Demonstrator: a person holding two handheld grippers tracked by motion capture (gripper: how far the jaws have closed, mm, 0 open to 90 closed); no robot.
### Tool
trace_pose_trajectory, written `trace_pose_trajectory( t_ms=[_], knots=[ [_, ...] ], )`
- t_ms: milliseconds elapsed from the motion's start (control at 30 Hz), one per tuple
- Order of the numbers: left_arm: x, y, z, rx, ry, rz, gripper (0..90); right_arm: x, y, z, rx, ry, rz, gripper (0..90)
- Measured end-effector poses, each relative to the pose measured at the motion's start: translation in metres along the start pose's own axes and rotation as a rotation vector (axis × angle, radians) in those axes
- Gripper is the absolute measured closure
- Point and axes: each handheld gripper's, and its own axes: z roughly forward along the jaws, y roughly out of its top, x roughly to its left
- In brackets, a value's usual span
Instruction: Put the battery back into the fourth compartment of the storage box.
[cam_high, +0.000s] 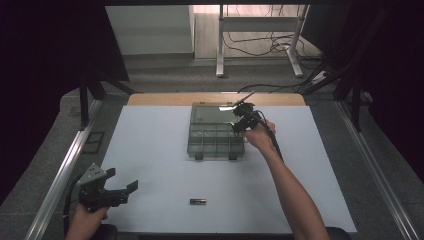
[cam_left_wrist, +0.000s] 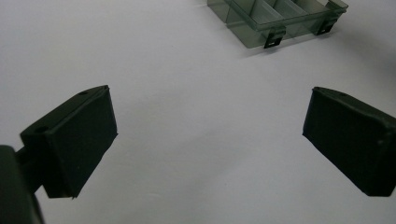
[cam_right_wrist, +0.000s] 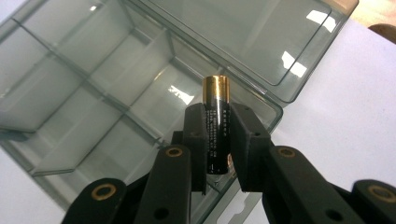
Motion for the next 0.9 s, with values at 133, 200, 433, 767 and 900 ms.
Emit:
trace_pose_trajectory(
  t_ms=[133,200,433,767,900],
  knots=[
    [0.000,0.000,0.000,0.000,0.000,-0.002,3.6,-0.002,-0.001,0.006,0.008,-0.016,0.010,70.0],
    [0.000,0.000,-0.001,0.000,0.001,-0.002,3.5,-0.003,-0.001,0.004,-0.008,-0.005,0.019,63.5],
    [0.000,0.000,0.000,0.001,0.002,0.001,3.5,0.003,-0.002,-0.012,-0.053,0.022,-0.018,40.2],
    [-0.001,0.000,0.000,0.003,0.004,0.005,3.6,0.024,-0.015,-0.032,-0.120,0.055,-0.119,15.1],
    [-0.001,0.000,0.000,0.004,0.005,0.005,3.6,0.034,-0.023,-0.040,-0.124,0.094,-0.132,6.5]
  ],
)
